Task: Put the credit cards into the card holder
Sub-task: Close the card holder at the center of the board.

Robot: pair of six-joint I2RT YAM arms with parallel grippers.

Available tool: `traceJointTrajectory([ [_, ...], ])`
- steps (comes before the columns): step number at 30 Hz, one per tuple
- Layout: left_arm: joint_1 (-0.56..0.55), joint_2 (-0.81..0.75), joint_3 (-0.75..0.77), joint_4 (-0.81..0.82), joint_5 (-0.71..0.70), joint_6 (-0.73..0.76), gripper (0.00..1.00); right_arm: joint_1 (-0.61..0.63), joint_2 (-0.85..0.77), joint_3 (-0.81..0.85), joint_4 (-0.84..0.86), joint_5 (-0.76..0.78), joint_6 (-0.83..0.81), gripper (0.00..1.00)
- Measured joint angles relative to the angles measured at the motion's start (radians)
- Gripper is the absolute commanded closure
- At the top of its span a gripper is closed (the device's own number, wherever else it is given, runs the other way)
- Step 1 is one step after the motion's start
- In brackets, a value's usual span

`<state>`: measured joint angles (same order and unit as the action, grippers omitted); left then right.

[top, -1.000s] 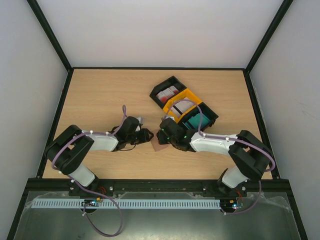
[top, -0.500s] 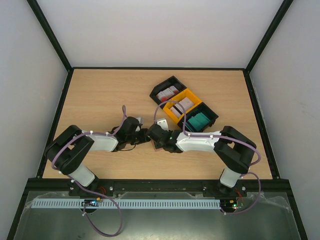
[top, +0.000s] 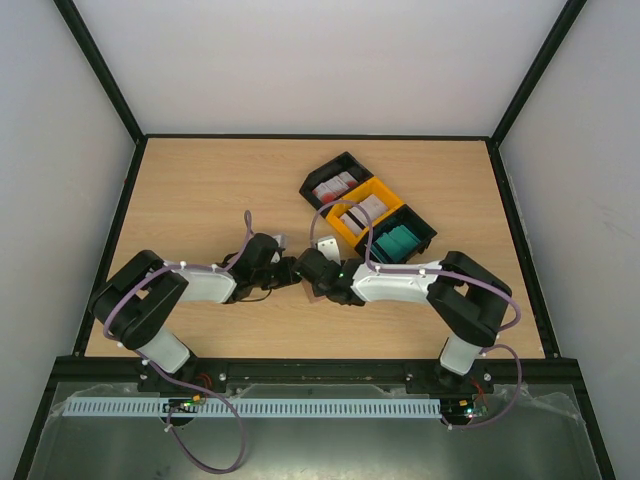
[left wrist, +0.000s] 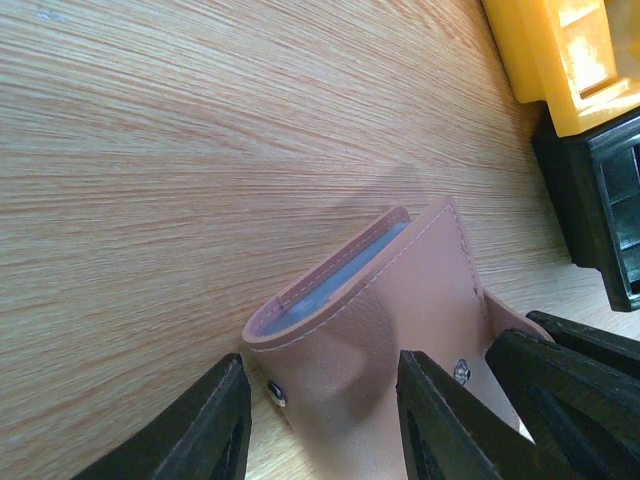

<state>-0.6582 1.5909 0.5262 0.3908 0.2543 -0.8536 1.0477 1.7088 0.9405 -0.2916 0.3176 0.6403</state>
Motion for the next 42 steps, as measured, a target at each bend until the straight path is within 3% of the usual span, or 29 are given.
traceJointTrajectory([
  [6, 0.000, 0.000, 0.000, 0.000, 0.000, 0.000, 0.57, 0.000, -0.012, 0.000, -0.007, -0.004, 0.011, 0.75],
  [9, 0.000, 0.000, 0.000, 0.000, 0.000, 0.000, 0.57, 0.000, -0.026, 0.000, -0.011, -0.005, 0.016, 0.78],
  [12, 0.000, 0.000, 0.000, 0.000, 0.000, 0.000, 0.57, 0.000, -0.031, 0.000, -0.011, -0.004, 0.018, 0.90],
  [14, 0.000, 0.000, 0.000, 0.000, 0.000, 0.000, 0.57, 0.000, -0.031, 0.000, -0.012, -0.005, 0.020, 0.93],
  [20, 0.000, 0.000, 0.000, 0.000, 0.000, 0.000, 0.57, 0.000, -0.030, 0.000, -0.013, -0.005, 0.031, 0.90],
  [27, 0.000, 0.000, -0.002, 0.005, 0.001, 0.000, 0.57, 0.000, -0.025, 0.001, -0.023, 0.002, 0.042, 0.98],
  [42, 0.000, 0.000, -0.004, 0.008, 0.004, 0.000, 0.58, 0.000, -0.025, 0.007, 0.009, -0.078, 0.022, 0.98],
])
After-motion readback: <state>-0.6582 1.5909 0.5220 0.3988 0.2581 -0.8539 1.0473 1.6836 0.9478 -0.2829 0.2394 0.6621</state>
